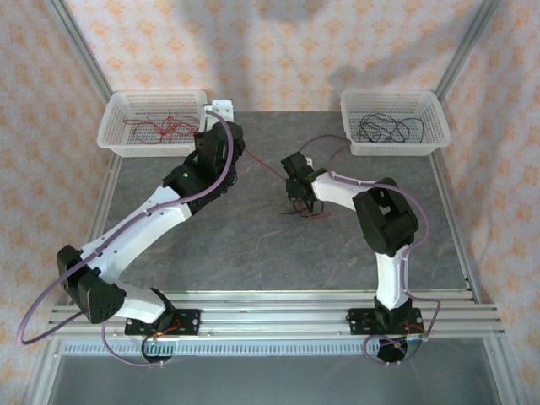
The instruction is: Untangle the cables
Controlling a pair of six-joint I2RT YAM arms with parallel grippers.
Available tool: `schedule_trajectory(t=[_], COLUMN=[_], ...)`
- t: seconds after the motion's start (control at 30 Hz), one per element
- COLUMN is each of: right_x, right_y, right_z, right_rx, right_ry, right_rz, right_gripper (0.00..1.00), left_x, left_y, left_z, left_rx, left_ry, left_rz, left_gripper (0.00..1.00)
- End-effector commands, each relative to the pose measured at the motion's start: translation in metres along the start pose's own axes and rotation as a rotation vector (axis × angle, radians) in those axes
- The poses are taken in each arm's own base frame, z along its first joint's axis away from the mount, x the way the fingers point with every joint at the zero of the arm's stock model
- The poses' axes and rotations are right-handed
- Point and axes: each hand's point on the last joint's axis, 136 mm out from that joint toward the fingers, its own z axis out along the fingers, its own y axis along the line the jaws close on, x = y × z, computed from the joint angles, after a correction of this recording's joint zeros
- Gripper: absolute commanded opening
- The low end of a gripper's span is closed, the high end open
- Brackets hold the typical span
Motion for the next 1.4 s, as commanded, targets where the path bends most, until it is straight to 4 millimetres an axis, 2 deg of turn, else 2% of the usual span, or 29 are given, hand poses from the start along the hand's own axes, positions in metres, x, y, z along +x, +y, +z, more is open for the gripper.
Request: schedule_trajectory(t=[0.0,0.17,0.43,0.63,0.77,0.9,1.2,1.37], right_x=[0.001,-0.015,-0.023,-0.023,-0.02,-0.018,-0.017,-0.02], right_y=[-0.008,0.002,0.004,-0.001,-0.005,-0.009,-0.017,-0.021], right_z=[-0.025,-0.059,-0.104,-0.12,-0.124,-0.128,-0.145,-0.153], right_rx=[-0.009,-0.097,-0.19,-0.205,-0.202,-0.202,-0.204,-0.199], right_ry=[0.022,-0.026,-0.091,-0.119,-0.124,-0.132,-0.163,-0.181], right_rz=[0.01,0.029,0.073,0.09,0.099,0.108,0.126,0.134], right_gripper=[0.31,0.42,0.45,0.45,0.45,0.45,0.44,0.44], left_x=[-0.05,-0.076,-0.122,-0.159,-0.172,-0.183,-0.214,-0.243], left_y=[0.017,0.005,0.009,0.026,0.036,0.049,0.062,0.074], left_z=[-0.003,-0.006,-0.017,-0.033,-0.04,-0.032,0.01,0.015], left_rx=[-0.058,0.018,0.047,0.034,0.019,-0.018,-0.025,-0.04], left_ry=[-0.112,-0.138,-0.209,-0.302,-0.361,-0.377,-0.41,-0.479], left_rz=[-0.096,-0.143,-0.18,-0.211,-0.217,-0.216,-0.23,-0.236], left_gripper=[0.0,0.0,0.0,0.0,0.0,0.0,0.0,0.0])
